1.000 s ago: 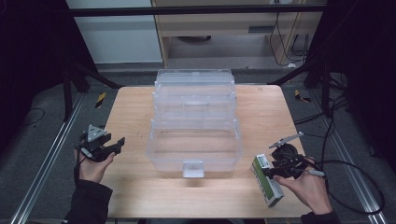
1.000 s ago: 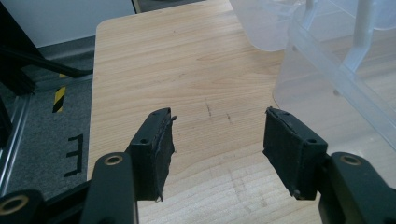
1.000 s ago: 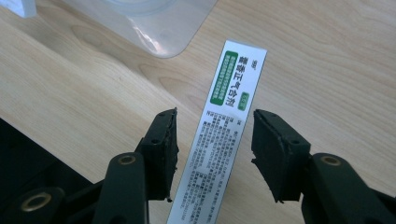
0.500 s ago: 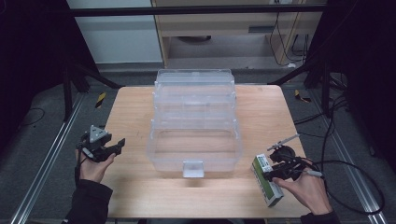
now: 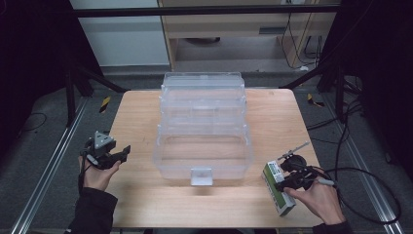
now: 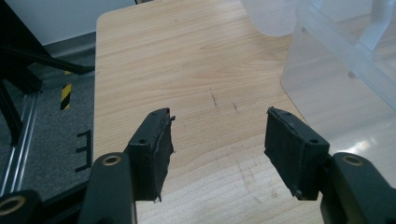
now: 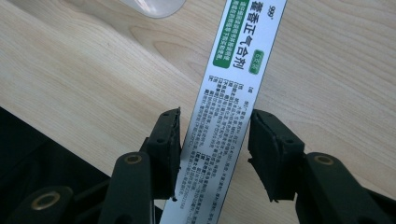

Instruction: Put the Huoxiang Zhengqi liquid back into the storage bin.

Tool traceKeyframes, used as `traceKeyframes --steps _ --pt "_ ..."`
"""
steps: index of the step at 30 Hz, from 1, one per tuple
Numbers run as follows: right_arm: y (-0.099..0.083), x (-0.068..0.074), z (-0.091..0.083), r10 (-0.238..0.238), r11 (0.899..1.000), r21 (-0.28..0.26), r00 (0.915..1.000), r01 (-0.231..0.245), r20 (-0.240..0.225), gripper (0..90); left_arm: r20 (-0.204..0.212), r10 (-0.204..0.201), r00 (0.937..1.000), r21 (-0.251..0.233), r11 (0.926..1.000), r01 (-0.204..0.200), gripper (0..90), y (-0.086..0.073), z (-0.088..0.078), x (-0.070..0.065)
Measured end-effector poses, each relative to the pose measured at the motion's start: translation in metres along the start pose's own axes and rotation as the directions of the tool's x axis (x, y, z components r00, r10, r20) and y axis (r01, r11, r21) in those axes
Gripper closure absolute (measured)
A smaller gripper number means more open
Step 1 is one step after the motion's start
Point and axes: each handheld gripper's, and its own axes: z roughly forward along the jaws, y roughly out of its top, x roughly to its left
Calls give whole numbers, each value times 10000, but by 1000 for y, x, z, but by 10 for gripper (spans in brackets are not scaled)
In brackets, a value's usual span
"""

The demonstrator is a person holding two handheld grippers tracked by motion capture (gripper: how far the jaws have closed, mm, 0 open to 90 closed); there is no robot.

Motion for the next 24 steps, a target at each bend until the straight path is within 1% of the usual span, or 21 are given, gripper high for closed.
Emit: traceKeyframes --steps 1,4,7,15,18,24 --pt "0 -1 1 -45 10000 24 10000 45 2 543 14 -8 10000 13 10000 8 403 0 0 0" --pt "1 -1 3 -2 10000 68 10000 2 -17 545 35 -15 10000 75 10000 15 401 0 0 0" --pt "3 -1 3 98 9997 224 10000 -98 13 551 50 -50 10000 70 10000 49 401 0 0 1" --pt "6 -1 2 186 9986 484 9992 -204 367 614 74 -29 10000 228 9997 27 400 0 0 1" --pt "6 -2 2 42 9987 510 9991 -64 430 622 74 -35 10000 265 9996 33 401 0 0 1" --pt "8 0 2 63 9973 725 9984 -104 558 627 79 -6 10000 400 9992 3 410 0 -1 0"
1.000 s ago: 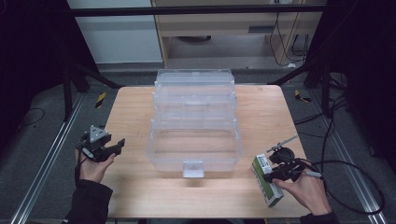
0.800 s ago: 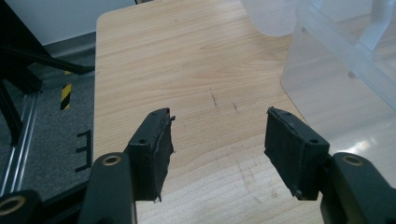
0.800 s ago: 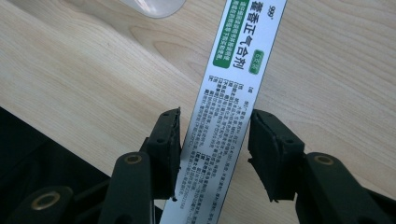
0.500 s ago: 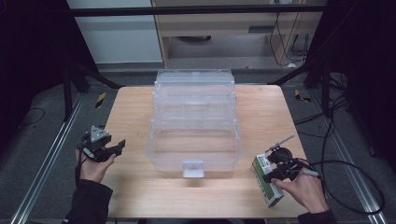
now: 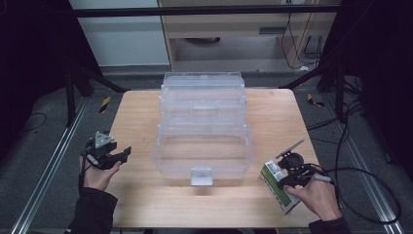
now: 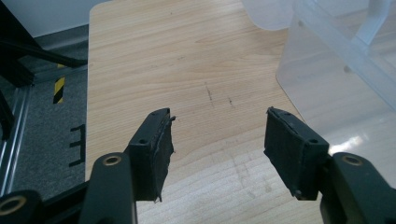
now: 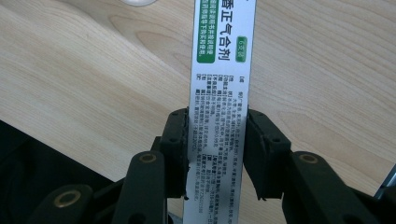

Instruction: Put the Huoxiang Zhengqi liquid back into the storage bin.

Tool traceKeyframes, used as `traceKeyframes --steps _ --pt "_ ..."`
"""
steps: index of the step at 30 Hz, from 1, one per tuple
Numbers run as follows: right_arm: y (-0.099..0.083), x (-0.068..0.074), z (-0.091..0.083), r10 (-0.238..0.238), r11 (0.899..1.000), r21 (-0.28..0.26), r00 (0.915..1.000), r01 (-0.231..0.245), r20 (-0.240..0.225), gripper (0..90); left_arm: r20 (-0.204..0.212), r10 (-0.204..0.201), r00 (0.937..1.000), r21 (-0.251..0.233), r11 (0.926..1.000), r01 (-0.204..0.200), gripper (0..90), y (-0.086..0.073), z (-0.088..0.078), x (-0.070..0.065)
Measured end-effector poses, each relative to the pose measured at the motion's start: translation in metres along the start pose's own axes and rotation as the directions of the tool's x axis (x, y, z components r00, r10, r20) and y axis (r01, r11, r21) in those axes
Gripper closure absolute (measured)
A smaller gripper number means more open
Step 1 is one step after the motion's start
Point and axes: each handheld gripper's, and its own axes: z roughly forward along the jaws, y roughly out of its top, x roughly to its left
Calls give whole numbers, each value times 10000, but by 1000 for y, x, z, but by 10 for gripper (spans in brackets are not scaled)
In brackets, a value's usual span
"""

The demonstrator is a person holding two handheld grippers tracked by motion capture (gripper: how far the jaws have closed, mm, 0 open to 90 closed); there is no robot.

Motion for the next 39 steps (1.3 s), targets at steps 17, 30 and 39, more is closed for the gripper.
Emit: traceKeyframes --steps 17,30,39 --pt "5 1 0 197 9993 328 9998 -199 72 644 4 55 10000 86 9999 -55 412 0 0 0" --pt "1 -3 -13 -108 9971 -750 9996 127 256 647 62 63 10000 77 9999 -64 414 0 0 -1" --pt "3 -11 -25 154 9858 -1676 9997 -120 190 646 81 64 9999 78 9999 -65 413 0 0 -1"
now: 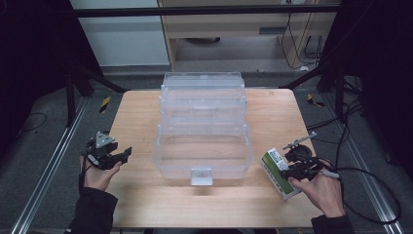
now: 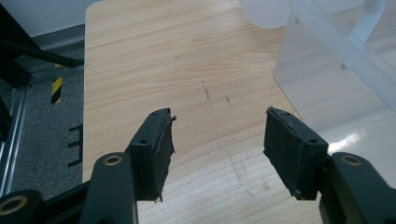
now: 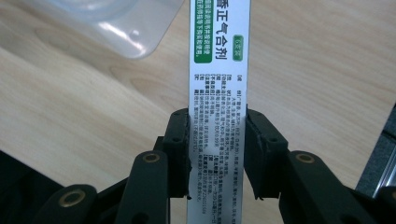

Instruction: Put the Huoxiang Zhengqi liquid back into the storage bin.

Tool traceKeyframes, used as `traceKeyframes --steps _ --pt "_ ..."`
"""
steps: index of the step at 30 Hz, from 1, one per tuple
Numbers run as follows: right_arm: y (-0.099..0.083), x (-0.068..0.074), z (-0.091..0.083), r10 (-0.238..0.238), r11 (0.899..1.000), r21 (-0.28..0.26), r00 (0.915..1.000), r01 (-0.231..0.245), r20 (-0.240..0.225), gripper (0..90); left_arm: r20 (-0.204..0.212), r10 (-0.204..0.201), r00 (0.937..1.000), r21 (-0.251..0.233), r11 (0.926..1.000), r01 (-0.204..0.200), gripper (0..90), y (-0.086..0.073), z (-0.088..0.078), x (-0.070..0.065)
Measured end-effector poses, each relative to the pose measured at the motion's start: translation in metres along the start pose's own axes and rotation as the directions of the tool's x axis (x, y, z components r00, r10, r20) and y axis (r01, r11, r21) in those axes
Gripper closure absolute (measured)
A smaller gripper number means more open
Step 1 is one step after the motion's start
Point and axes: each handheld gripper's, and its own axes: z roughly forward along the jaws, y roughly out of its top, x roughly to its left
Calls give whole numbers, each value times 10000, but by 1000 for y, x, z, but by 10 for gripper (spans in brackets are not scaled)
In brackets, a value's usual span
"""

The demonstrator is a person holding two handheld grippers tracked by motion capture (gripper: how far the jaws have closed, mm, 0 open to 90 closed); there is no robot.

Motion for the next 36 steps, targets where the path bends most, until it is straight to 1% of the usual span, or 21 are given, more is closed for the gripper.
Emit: traceKeyframes --steps 3,6,8,11,16,19,26,29,31,36 --pt "2 -3 -6 31 9989 -460 10000 -27 86 646 8 -5 10000 -1 10000 5 412 0 0 0" --pt "5 -5 -11 38 9975 -704 9999 -31 102 646 7 -4 10000 6 10000 4 413 0 0 0" --pt "7 -5 -13 -64 9956 -929 9998 81 179 646 7 -3 10000 11 10000 3 413 0 1 0" --pt "10 -5 -17 -83 9930 -1177 9997 111 242 646 22 20 10000 30 10000 -20 412 -1 1 -1" --pt "16 -6 -26 -247 9873 -1564 9994 284 257 646 28 1 10000 15 10000 -1 412 -1 1 -1" --pt "19 -5 -31 -317 9824 -1827 9989 374 341 646 25 17 10000 36 10000 -17 412 -1 1 -1" --pt "28 -3 -43 -441 9714 -2321 9985 504 322 646 38 31 10000 79 10000 -32 412 -2 2 -1" --pt "32 -1 -48 -537 9671 -2469 9979 612 369 646 54 33 10000 93 10000 -34 412 -2 2 -1" --pt "35 0 -51 -691 9640 -2545 9969 767 384 646 68 13 10000 70 10000 -13 412 -2 2 -1" --pt "39 1 -57 -918 9506 -2953 9954 961 284 647 60 46 10000 88 10000 -47 412 -2 2 -1"
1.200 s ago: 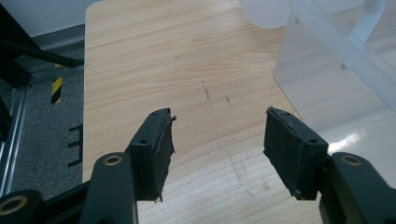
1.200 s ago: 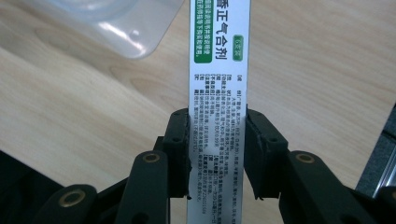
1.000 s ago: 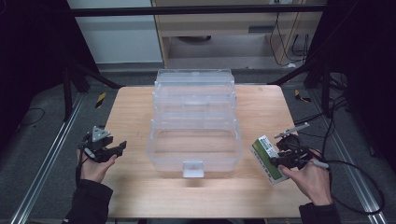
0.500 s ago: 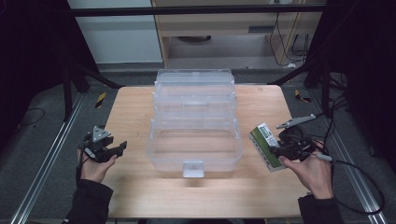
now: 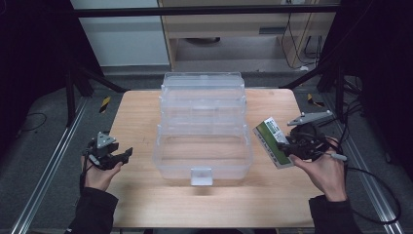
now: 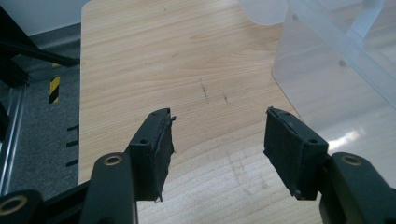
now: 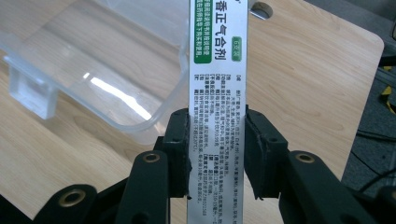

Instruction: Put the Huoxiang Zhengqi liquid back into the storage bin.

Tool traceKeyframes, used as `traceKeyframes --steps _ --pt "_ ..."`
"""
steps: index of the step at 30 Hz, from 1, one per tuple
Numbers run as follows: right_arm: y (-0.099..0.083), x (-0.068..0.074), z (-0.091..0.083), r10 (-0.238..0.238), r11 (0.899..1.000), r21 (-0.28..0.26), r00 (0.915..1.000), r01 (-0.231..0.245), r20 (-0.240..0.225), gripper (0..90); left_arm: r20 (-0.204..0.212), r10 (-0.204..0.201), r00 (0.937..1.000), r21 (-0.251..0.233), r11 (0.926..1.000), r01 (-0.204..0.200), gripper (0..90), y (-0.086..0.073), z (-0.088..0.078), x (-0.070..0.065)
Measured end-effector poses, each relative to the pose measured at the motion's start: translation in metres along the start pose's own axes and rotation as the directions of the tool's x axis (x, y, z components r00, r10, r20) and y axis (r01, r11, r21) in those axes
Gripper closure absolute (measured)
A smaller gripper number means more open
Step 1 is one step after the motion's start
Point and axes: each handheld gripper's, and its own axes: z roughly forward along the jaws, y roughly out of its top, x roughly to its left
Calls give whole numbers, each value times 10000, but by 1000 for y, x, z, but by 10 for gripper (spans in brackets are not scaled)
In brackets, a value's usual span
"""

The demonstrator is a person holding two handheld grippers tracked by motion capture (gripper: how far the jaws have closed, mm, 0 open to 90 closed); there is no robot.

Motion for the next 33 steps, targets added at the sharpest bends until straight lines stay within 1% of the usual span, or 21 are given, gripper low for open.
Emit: traceKeyframes --steps 4,7,9,13,16,22,26,28,33 --pt "7 2 -2 -174 9997 -172 9998 172 -103 647 18 20 10000 36 10000 -20 412 0 1 -1" --pt "12 4 -2 -419 9989 -236 9987 413 -274 647 29 10 10000 18 10000 -10 412 -1 1 -1" --pt "16 5 0 -481 9984 -330 9979 467 -434 647 24 45 10000 21 10000 -45 411 -1 1 0" --pt "23 7 2 -693 9966 -487 9952 660 -691 648 27 45 10000 23 10000 -45 410 -1 2 -1" --pt "29 9 3 -929 9940 -648 9925 879 -789 648 29 41 10000 20 10000 -41 410 -1 2 -1" --pt "39 14 5 -1376 9882 -832 9837 1284 -1159 648 21 40 10000 8 10000 -40 410 -1 2 0" --pt "46 16 10 -1617 9839 -999 9761 1481 -1453 647 19 76 10000 43 10000 -77 410 -2 2 0" --pt "49 18 12 -1809 9807 -1037 9708 1659 -1575 647 19 87 10000 55 9999 -87 410 -2 2 0" --pt "56 23 18 -2097 9752 -1100 9605 1920 -1827 647 20 103 9999 72 9999 -103 410 -2 2 1"
